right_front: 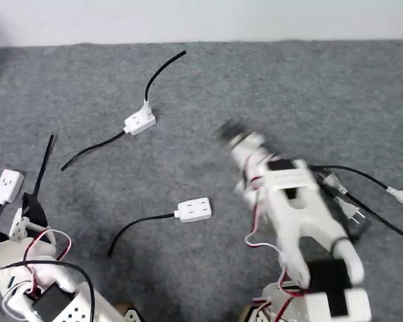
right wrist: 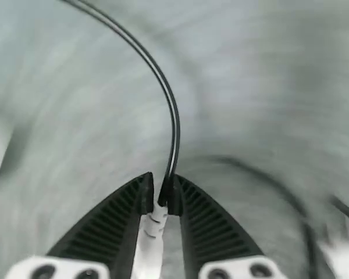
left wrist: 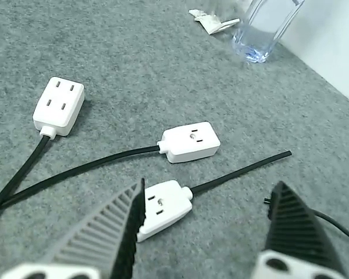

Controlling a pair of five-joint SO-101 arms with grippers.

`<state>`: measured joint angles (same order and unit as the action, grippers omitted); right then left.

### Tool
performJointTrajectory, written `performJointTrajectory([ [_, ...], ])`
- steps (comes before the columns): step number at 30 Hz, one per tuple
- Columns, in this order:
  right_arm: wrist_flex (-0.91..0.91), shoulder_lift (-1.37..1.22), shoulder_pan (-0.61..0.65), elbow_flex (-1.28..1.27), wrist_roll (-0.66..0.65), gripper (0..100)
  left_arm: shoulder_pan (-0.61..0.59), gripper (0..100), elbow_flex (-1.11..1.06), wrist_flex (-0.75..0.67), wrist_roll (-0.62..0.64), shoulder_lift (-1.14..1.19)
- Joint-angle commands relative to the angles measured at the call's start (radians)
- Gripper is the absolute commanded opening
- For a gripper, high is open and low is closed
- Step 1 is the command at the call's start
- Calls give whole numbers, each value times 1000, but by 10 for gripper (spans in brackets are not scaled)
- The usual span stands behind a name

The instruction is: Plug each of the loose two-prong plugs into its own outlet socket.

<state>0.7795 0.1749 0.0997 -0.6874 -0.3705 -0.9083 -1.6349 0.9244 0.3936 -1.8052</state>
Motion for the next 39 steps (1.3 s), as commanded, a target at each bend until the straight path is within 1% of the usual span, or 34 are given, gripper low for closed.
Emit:
performJointTrajectory([
  [1,-39,108,-128,78,466,8,6,324,8,-23,-6,-17],
  [3,-33,122,-145,75,591,9,6,324,8,-23,-6,-17],
  [6,-28,122,-110,49,687,9,6,324,8,-23,-6,-17],
  [12,-33,134,-94,-187,701,8,6,324,8,-23,-6,-17],
  [13,-39,137,-94,-229,720,7,6,324,8,-23,-6,-17],
  [15,-39,153,-101,-296,812,6,6,324,8,-23,-6,-17],
  [16,-38,163,-104,-316,844,6,6,324,8,-23,-6,-17],
  [20,-38,206,-133,-353,856,7,6,324,8,-23,-6,-17],
  [23,-33,245,-173,-351,942,9,6,324,8,-23,-6,-17],
  [25,-30,265,-177,-351,939,11,6,324,8,-23,-6,-17],
  [27,-24,277,-163,-353,887,46,6,324,8,-23,-6,-17],
  [28,-5,285,-154,-353,858,87,6,324,8,-23,-6,-17],
  [30,68,300,-145,-345,779,203,6,324,8,-23,-6,-17],
  [31,117,315,-142,-345,703,274,6,324,8,-23,-6,-17],
  [33,236,354,-114,-345,486,427,6,324,8,-23,-6,-17],
  [35,338,400,-79,-342,292,542,6,324,8,-23,-6,-17],
  [37,432,449,-70,-325,123,619,6,324,8,-23,-6,-17],
  [39,526,493,-88,-265,-46,649,6,324,8,-23,-6,-17],
])
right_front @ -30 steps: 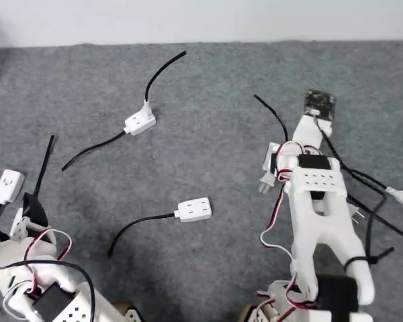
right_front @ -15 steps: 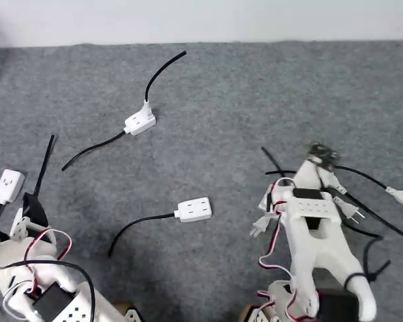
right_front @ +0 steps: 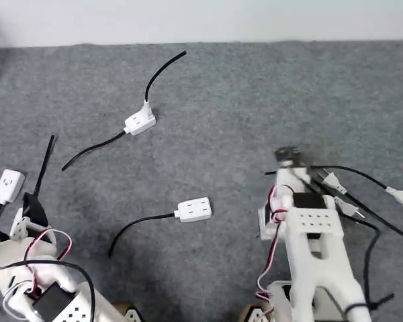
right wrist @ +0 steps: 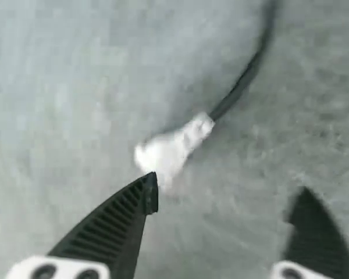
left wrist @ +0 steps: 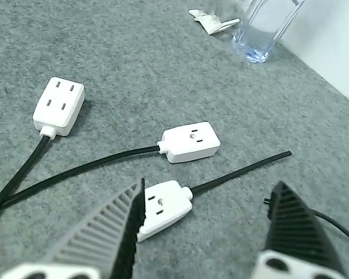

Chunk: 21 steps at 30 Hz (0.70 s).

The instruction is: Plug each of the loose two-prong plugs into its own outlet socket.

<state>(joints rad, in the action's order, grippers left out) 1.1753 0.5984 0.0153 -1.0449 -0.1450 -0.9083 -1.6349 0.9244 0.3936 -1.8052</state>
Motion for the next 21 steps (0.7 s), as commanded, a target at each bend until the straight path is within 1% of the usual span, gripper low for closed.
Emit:
performJointTrajectory([
  [1,157,90,-16,138,-361,644,6,324,8,-23,-6,-17],
  [3,196,105,-47,221,-531,612,6,324,8,-23,-6,-17],
  [6,203,94,-76,296,-822,527,6,324,7,-23,-14,-17],
  [9,248,77,-73,301,-1017,433,6,324,7,-23,-44,-17],
  [10,268,73,-73,301,-1100,409,6,324,7,-23,-44,-17],
  [13,351,58,-71,301,-1401,392,6,324,7,-23,-46,-17],
  [14,360,51,-65,304,-1461,392,6,324,7,-23,-46,-17],
  [15,355,47,-51,305,-1490,391,6,324,7,-23,-46,-17],
  [21,191,-59,31,305,-1498,390,8,324,-4,-25,-48,-17],
])
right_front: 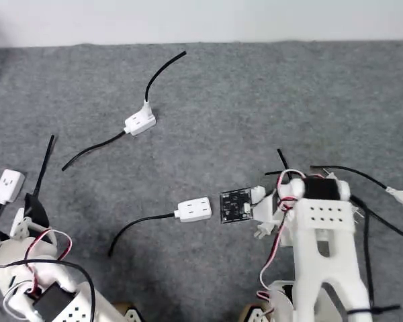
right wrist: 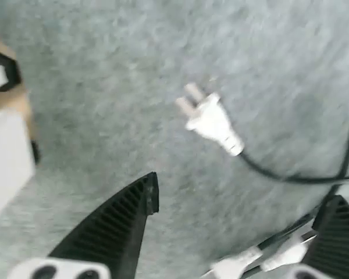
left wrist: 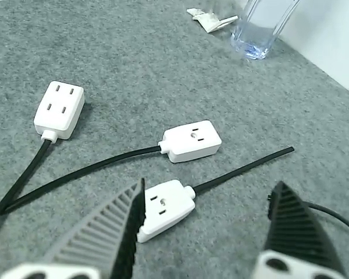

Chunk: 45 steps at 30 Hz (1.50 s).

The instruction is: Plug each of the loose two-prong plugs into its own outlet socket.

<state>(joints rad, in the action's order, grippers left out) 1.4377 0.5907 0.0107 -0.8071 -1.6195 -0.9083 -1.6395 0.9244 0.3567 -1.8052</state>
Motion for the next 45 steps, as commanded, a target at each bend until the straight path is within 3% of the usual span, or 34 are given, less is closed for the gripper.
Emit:
performJointTrajectory([
  [1,-101,-87,53,68,-23,390,8,324,1,-25,-11,-17],
  [7,-205,-328,124,127,-23,376,8,325,1,-25,-11,-17],
  [14,-139,-582,68,262,-21,220,8,325,-1,-25,-11,-17],
  [20,-7,-618,-21,338,-58,239,8,325,-2,-25,-11,-17],
  [27,88,-601,-12,365,-68,238,8,325,-2,-25,-12,-17],
  [39,-45,-792,-8,353,-132,229,8,325,-2,-25,-12,-17],
  [45,-58,-803,-5,374,-132,2,8,325,-2,-25,-12,-17],
])
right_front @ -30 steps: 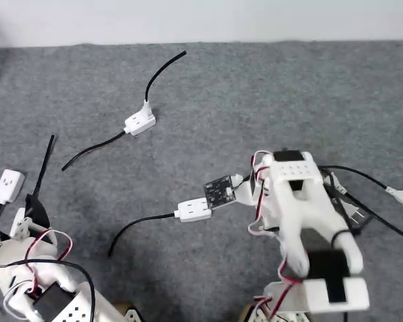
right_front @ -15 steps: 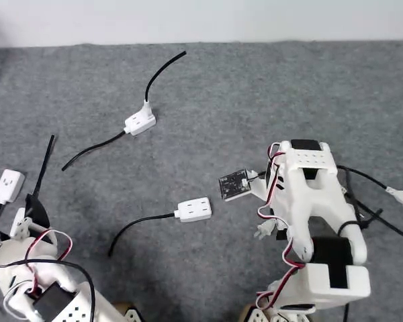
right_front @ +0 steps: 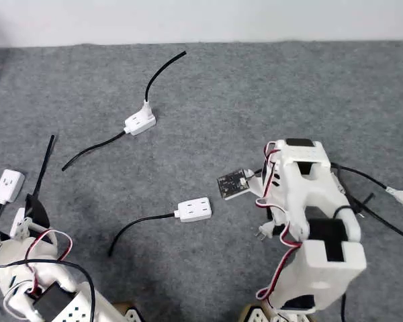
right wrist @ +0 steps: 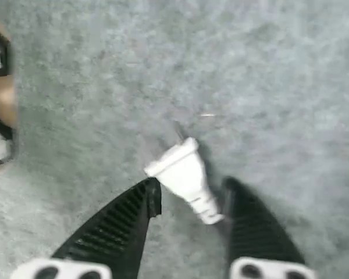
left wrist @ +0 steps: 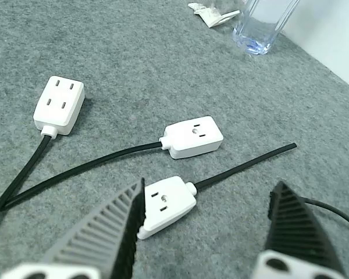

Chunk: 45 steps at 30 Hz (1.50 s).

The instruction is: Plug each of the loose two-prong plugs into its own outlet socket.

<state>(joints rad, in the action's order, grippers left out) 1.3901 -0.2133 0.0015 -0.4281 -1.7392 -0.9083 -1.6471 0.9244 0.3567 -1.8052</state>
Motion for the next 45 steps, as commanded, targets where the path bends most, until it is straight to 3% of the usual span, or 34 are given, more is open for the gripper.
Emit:
performJointTrajectory([
  [1,-10,-1,-4,-5,-12,28,8,325,5,-25,-12,-17],
  [6,-36,1,-2,-20,48,8,8,325,5,-25,-12,-17],
  [17,-99,206,147,25,480,8,21,325,4,-25,-12,-17],
  [20,-148,263,205,-18,506,8,55,325,-7,-23,-46,-17],
  [24,-348,226,229,-143,511,31,101,325,-24,-23,-126,-17],
  [31,-415,180,205,-176,554,329,104,325,-24,-23,-130,-17],
  [38,-278,282,312,-172,611,288,104,325,-24,-23,-132,-17],
  [45,-275,266,358,-170,644,273,104,325,-36,-23,-133,-17],
])
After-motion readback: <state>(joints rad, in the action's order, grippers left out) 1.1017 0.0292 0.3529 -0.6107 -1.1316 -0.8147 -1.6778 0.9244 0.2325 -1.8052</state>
